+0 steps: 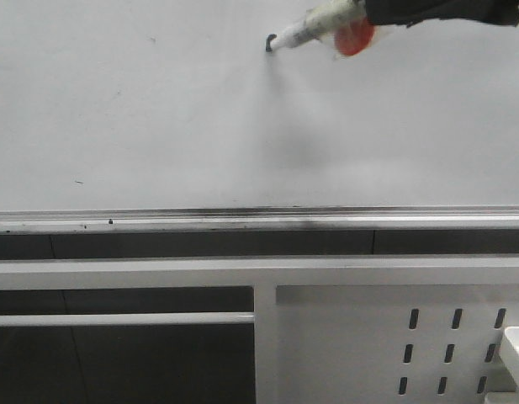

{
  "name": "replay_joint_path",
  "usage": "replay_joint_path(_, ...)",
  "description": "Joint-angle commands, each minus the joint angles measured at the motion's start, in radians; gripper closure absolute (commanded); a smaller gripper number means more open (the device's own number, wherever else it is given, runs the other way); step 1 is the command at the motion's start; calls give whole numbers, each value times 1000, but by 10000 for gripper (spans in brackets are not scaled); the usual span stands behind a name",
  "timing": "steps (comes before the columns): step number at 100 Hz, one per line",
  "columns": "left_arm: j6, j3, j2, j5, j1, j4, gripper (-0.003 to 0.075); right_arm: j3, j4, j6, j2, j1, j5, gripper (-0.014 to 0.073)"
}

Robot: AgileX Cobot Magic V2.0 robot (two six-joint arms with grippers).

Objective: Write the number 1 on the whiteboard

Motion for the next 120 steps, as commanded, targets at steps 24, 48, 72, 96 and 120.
replay_joint_path(24, -11, -25, 0, -81, 2, -12, 740, -31, 5, -4, 114, -20, -31, 664)
replay_joint_path(48, -11, -25, 0, -77, 2, -6, 740, -33, 5, -4, 103, 1, 26, 664)
replay_joint_path(72, -11, -25, 0, -75, -9, 235, 731, -76, -51, -4, 10, 45, 277, 664)
replay_joint_path(96, -37, -25, 96, -61, -86, 510, 517, -246, -114, -24, 41, 47, 537, 664)
replay_joint_path(120, -37, -95, 310, -57, -223, 512, 454, -389, -142, -57, 119, 49, 680, 664)
